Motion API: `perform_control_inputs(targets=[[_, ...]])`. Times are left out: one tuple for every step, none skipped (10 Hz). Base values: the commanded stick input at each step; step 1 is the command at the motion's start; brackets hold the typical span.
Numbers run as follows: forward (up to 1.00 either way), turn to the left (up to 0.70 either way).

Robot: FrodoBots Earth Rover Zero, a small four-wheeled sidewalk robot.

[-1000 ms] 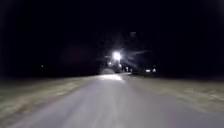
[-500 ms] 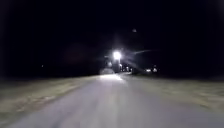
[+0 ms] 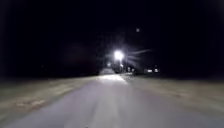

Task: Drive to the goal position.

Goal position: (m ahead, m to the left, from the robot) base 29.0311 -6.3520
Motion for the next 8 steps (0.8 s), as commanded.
perform_control_inputs(targets=[[1.0,0.11],[1.0,0.03],[1.0,0.03],[1.0,0.03],[1.0,0.03],[1.0,0.03],[1.0,0.03],[1.0,0.04]])
